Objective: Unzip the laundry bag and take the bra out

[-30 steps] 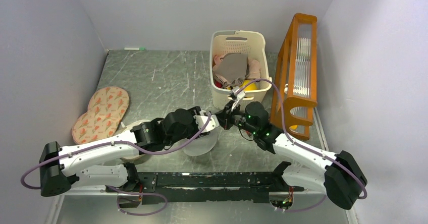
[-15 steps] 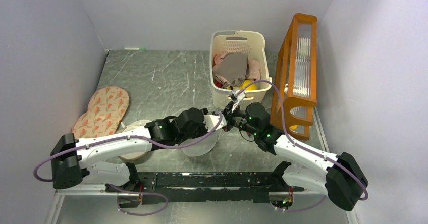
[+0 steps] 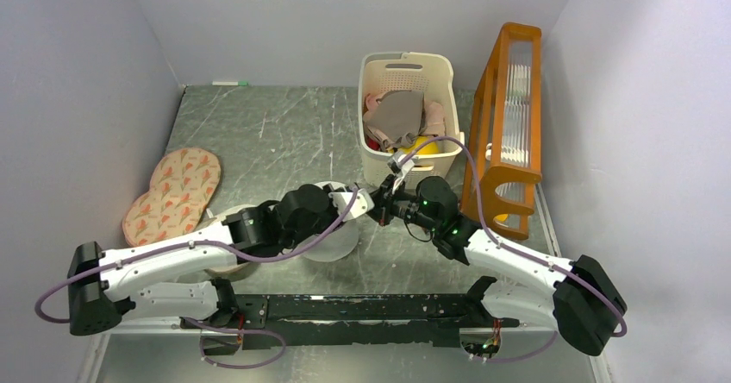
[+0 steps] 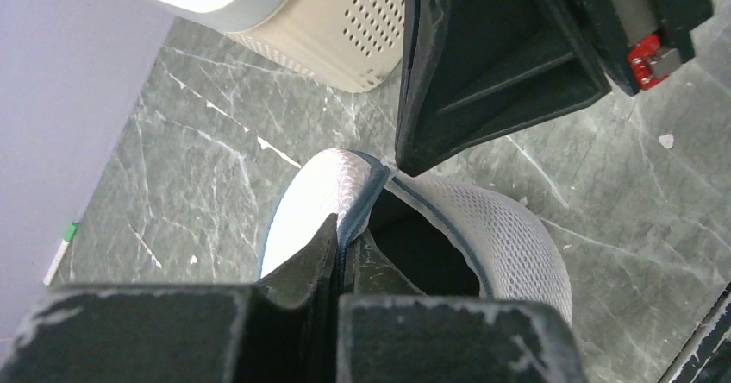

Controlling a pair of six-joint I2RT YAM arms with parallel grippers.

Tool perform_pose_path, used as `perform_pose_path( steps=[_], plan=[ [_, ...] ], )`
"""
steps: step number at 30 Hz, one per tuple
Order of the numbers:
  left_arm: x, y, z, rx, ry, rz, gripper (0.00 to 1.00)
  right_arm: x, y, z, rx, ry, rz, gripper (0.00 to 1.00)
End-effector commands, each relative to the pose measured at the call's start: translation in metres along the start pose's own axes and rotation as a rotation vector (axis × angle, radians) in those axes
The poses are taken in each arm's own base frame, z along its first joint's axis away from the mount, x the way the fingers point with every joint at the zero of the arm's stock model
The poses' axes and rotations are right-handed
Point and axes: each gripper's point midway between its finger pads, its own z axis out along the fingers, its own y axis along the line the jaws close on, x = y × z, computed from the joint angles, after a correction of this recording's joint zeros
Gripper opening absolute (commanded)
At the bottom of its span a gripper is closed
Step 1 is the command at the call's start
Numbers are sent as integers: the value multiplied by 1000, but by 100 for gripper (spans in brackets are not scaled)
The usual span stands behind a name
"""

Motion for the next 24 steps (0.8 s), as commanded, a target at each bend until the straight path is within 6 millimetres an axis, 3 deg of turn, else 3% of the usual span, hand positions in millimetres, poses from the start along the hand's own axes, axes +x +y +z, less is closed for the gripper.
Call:
perform_pose_path(
  steps=[1, 6, 12, 17, 20, 24],
  plan=[
    [-28, 10, -14, -17, -131, -33, 7, -6, -3, 3, 22, -35, 17, 0],
    [-35, 11, -24, 2, -197, -28, 7, -9, -9, 9, 50, -57, 58, 0],
    [-37, 2, -35, 54, -286, 13, 7, -10, -34, 16, 161, -62, 39, 0],
    [-36, 9, -39, 14, -296, 1, 7, -17, -48, 24, 196, -62, -7, 0],
    [-28, 13, -35, -17, -257, 11, 7, -20, -54, 26, 217, -68, -29, 0],
    [-2, 19, -21, -79, -104, 48, 9, -24, -46, 20, 181, -73, -55, 0]
  ],
)
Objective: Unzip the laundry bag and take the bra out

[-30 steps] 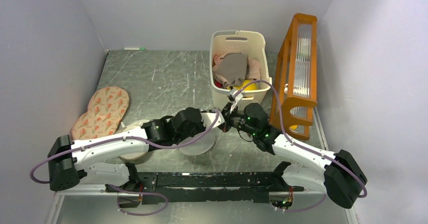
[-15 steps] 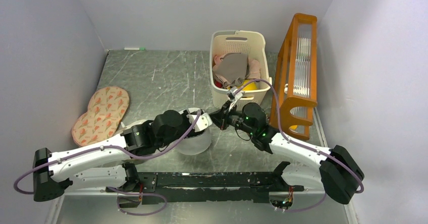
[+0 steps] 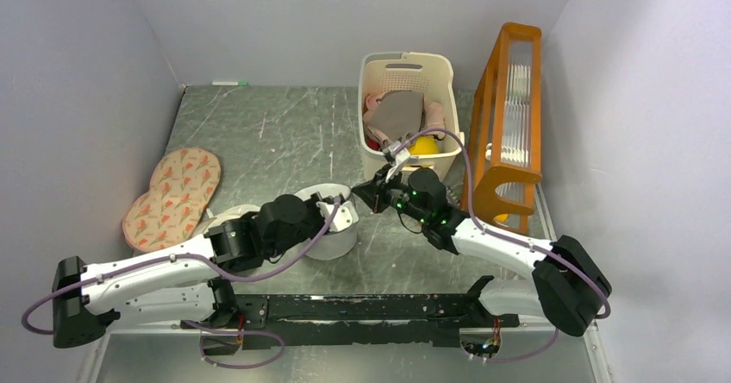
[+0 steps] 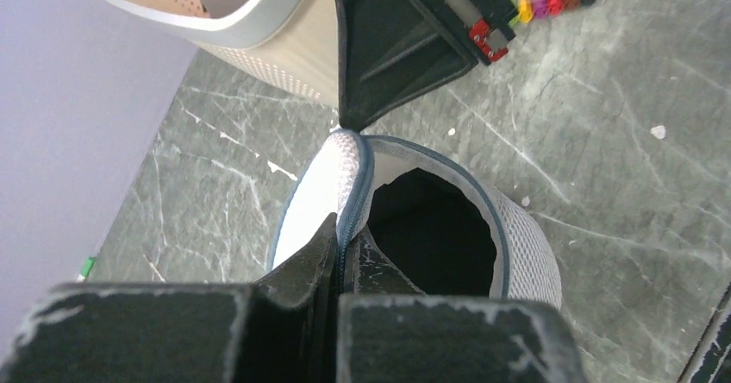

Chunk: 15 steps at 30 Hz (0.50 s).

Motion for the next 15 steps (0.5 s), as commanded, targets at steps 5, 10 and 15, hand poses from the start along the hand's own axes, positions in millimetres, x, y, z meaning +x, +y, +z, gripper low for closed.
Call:
perform_pose_path(
  steps=[5, 10, 15],
  plan=[
    [11, 13, 12, -77, 126, 36, 24, -14, 4, -13, -38, -50, -61, 0],
    [29, 23, 19, -169, 232, 62, 41, -6, 12, -18, -77, -30, -33, 0],
    [28, 5, 29, -75, 257, 53, 55, -7, 21, -22, -103, -33, -17, 0]
  ],
)
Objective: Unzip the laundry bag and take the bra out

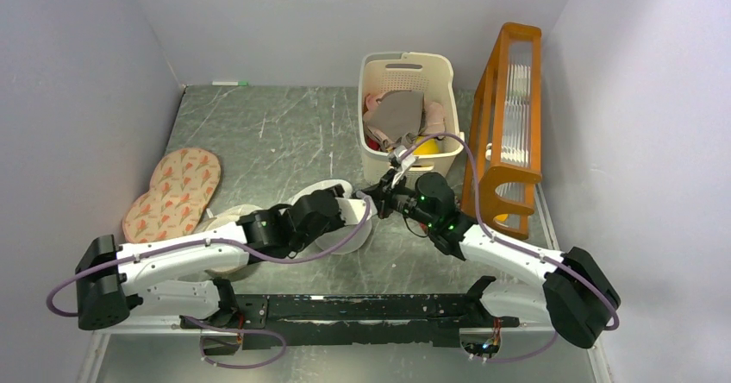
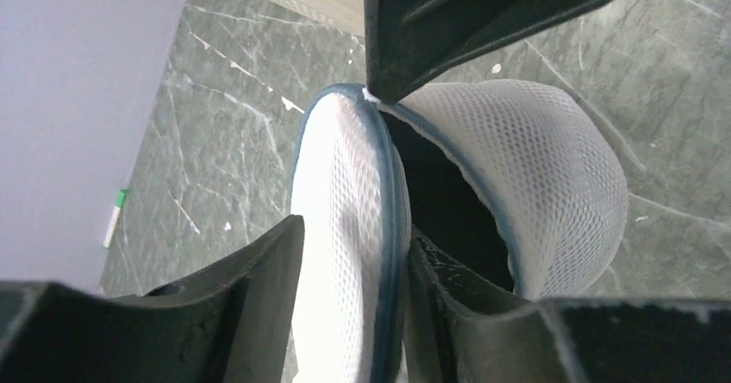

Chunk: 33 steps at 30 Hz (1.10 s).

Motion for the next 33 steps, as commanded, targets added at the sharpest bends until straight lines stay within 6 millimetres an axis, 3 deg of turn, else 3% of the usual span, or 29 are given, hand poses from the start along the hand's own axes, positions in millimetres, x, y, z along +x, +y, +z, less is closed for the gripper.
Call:
perform_pose_path(
  steps=[1, 10, 16, 19, 24, 33],
  plan=[
    [-15, 1, 0, 25, -3, -23, 57, -9, 14, -5, -51, -32, 6, 0],
    [-34, 5, 2, 15, -64, -62, 54, -8, 27, -5, -74, -26, 22, 0],
    [-31, 3, 4, 16, -42, -53, 37, -10, 28, -5, -70, -36, 35, 0],
    [-35, 6, 0, 19, -65, -59, 22, -8, 25, -4, -56, -36, 44, 0],
    [-43, 7, -12, 41, -140, -68, 7, -10, 16, -3, -10, -48, 50, 0],
    [-59, 14, -38, 68, -280, -110, 7, -12, -14, 5, 120, -20, 32, 0]
  ],
)
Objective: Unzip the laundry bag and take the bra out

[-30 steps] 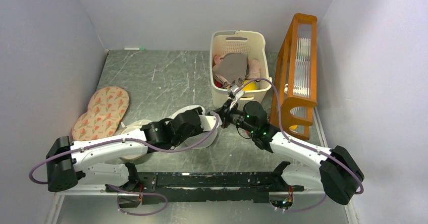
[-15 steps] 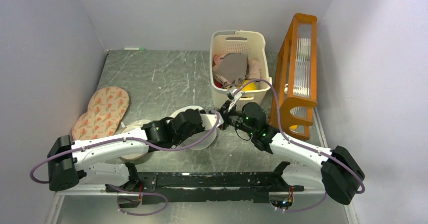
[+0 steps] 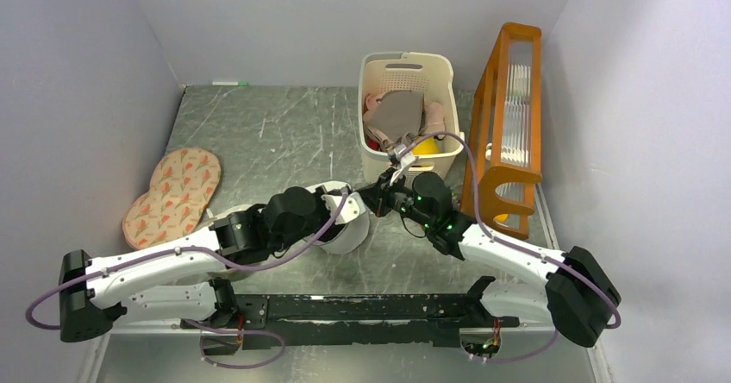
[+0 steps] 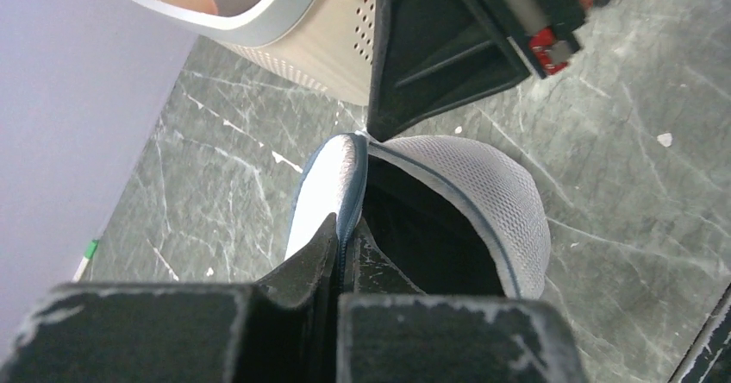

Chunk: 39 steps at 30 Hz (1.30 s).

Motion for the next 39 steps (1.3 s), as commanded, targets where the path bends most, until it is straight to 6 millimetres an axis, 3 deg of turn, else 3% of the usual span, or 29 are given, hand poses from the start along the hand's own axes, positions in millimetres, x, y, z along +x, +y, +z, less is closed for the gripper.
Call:
perform_pose_path(
  steps=[1, 9, 12, 21, 28, 33, 39],
  plan=[
    [-27, 5, -11, 6, -135, -34, 7, -10, -21, 7, 81, -11, -16, 0],
    [-35, 14, -29, -20, -224, -65, 7, -20, -42, 12, 87, -22, 0, 0],
    [-30, 16, -27, -39, -204, -65, 8, -25, -36, 9, 52, -32, -35, 0],
    [-7, 18, -8, -93, -52, -45, 34, -32, -9, -2, -74, -45, -63, 0],
    [-7, 7, 3, -43, -29, -48, 56, -37, 5, -5, -111, -52, -53, 0],
    [-9, 6, 10, -38, -29, -57, 56, -37, 14, -4, -139, -50, -48, 0],
    [-5, 10, 19, -45, 19, -72, 47, -30, 27, -1, -164, -32, -52, 0]
  ],
)
